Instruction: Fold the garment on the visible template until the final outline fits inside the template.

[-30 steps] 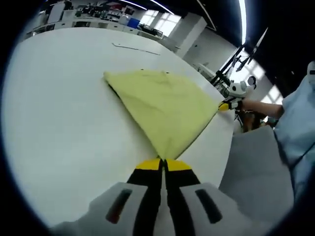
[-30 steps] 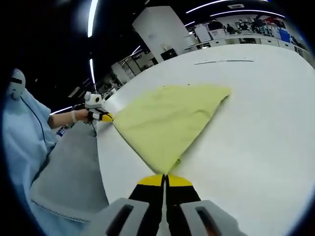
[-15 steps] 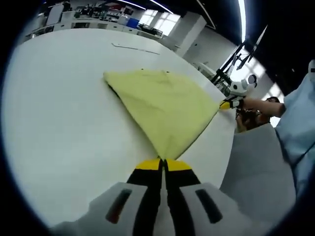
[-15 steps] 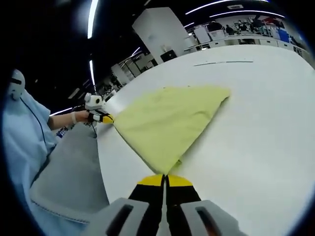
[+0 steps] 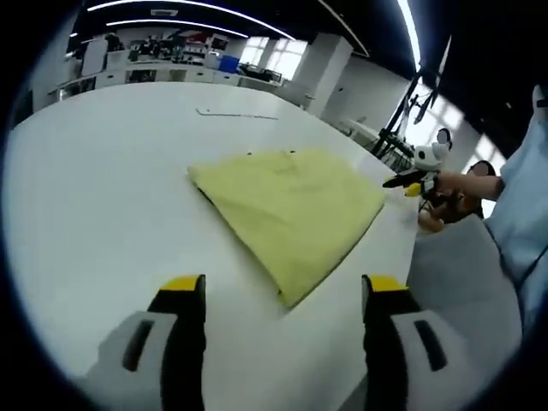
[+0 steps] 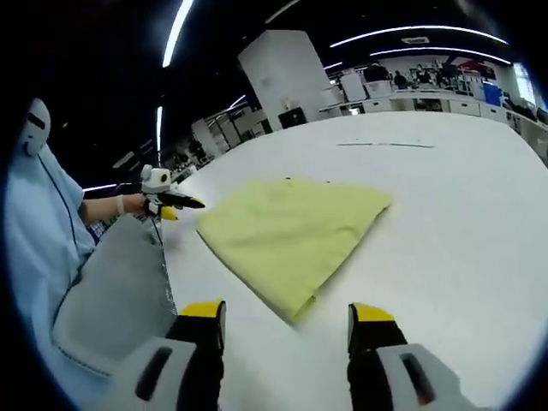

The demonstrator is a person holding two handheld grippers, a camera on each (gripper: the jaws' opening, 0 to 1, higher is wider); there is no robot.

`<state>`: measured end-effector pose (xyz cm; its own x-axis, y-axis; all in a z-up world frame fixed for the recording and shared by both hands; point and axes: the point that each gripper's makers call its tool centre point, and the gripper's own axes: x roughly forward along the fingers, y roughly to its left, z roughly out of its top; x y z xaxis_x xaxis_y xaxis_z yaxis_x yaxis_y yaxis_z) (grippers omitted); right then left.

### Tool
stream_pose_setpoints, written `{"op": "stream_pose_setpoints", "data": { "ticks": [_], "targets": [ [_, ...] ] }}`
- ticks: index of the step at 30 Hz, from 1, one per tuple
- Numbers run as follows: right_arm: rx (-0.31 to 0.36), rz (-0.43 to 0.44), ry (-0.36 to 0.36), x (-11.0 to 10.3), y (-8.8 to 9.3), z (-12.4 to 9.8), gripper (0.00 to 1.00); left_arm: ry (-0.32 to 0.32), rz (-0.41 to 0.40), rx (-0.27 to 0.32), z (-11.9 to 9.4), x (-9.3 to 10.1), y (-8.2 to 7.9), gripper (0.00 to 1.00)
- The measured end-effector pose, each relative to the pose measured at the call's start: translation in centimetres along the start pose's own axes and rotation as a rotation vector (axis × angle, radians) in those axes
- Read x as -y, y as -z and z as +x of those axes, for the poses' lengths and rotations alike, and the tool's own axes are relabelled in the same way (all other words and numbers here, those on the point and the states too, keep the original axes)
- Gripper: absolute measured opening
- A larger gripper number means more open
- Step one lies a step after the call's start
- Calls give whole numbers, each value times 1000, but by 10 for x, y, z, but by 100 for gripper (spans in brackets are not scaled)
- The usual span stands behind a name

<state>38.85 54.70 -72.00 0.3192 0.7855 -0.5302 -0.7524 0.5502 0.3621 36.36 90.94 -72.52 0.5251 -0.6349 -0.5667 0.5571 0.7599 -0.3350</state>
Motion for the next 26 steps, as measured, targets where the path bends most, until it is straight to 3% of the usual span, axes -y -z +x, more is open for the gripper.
{"op": "stream_pose_setpoints", "data": {
  "ticks": [4, 6, 8, 12, 17, 21, 26],
  "targets": [
    [17, -20, 42, 3, -6, -4, 75, -27, 12, 14, -4, 2, -1, 91],
    [25, -24, 74, 6, -8, -5, 89, -48, 17, 16, -5, 1, -1, 99],
    [42, -19, 104, 8, -11, -5, 100, -65, 19, 17, -8, 2, -3, 99],
    [50, -11, 112, 9, -10, -11, 100, -75, -13, 104, -15, 14, -22, 99],
    [84, 20, 103, 13, -7, -11, 100, -87, -44, 101, -14, 19, -16, 99],
    [63, 26, 88, 3, -4, -6, 100, -106, -53, 157, -17, 23, -22, 99],
    [129, 49, 96, -8, -11, -8, 100, -122, -52, 159, -12, 28, -17, 99]
  ]
}}
